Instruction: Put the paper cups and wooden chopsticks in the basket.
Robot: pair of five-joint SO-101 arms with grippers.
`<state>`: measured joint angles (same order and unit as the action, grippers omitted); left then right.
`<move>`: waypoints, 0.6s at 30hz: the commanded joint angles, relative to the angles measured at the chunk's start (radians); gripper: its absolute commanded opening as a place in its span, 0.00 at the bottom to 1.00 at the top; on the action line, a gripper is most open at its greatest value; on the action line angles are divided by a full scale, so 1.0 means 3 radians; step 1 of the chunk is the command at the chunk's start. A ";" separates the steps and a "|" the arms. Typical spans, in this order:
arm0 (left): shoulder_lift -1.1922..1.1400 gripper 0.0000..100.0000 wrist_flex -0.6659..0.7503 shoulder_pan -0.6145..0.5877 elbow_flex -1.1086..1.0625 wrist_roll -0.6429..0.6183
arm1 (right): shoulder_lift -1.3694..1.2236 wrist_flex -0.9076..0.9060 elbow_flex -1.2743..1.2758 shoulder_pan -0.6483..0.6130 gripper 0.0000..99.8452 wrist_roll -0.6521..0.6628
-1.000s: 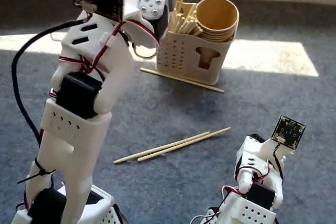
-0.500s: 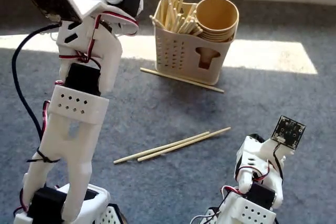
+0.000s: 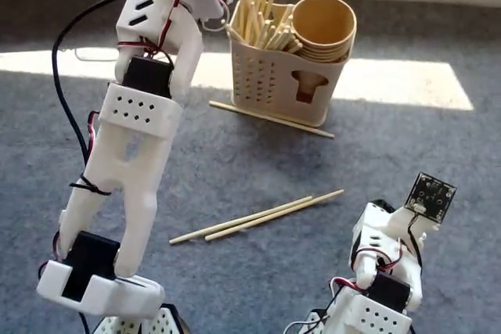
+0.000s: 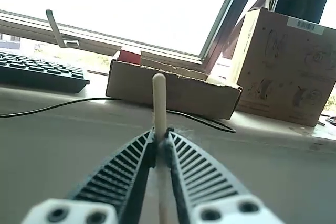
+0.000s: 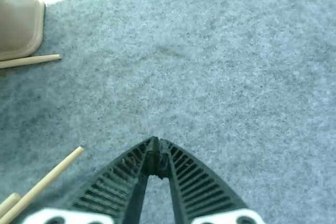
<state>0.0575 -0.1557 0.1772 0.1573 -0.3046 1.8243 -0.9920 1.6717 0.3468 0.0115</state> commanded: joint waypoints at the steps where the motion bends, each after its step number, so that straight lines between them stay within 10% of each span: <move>1: 0.0018 0.01 -0.0143 -0.0008 0.0202 -0.0041 | 0.0038 -0.0013 0.0366 0.0038 0.01 0.0015; 18: 0.0054 0.09 -0.0481 -0.0028 0.0228 -0.0051 | 0.0038 -0.0013 0.0366 0.0038 0.01 0.0015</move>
<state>0.0575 -0.2908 0.1757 0.1634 -0.3046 1.8243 -0.9920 1.6717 0.3468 0.0115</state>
